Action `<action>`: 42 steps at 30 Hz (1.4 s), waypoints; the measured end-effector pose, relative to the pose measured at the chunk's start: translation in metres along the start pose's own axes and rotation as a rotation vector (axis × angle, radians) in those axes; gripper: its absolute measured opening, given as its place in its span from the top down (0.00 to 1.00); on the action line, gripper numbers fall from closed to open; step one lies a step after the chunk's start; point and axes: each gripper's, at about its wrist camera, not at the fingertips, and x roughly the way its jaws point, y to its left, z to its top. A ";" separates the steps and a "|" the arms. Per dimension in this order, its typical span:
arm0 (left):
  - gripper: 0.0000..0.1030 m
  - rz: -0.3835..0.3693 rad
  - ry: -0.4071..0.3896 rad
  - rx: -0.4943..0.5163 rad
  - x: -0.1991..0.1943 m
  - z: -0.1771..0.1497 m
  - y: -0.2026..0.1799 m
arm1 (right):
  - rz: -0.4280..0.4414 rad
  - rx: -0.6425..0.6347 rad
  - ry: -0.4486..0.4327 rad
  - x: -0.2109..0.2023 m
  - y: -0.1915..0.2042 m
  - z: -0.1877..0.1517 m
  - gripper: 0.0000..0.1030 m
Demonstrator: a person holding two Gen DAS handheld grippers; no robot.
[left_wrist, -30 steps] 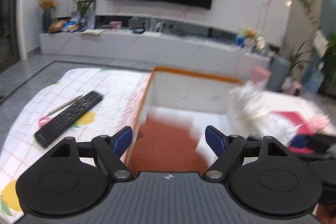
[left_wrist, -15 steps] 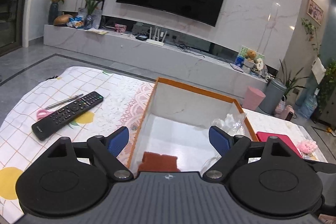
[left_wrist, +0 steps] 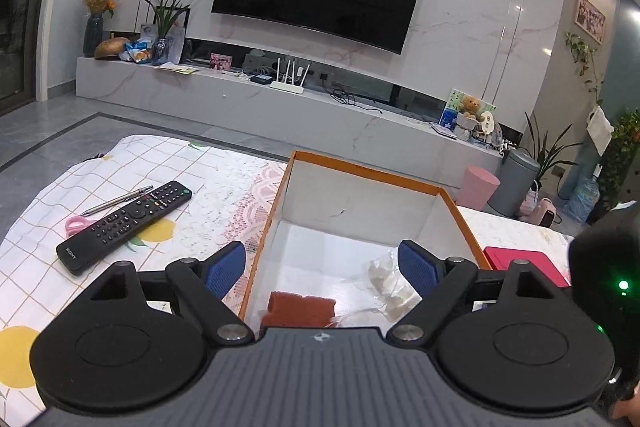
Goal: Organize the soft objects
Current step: 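Withdraw both tools from the orange box back toward the table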
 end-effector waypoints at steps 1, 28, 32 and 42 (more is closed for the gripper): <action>0.02 -0.001 0.001 -0.004 0.000 0.000 0.001 | 0.003 0.002 0.009 0.002 0.000 0.001 0.41; 0.02 0.015 -0.018 -0.050 -0.010 0.001 -0.006 | 0.009 -0.179 -0.125 -0.066 0.001 0.005 0.05; 0.02 0.016 -0.025 0.007 -0.011 -0.002 -0.021 | -0.011 -0.168 -0.144 -0.084 -0.017 -0.001 0.05; 0.02 -0.071 -0.062 0.053 -0.019 -0.007 -0.064 | -0.121 -0.107 -0.175 -0.129 -0.086 -0.039 0.03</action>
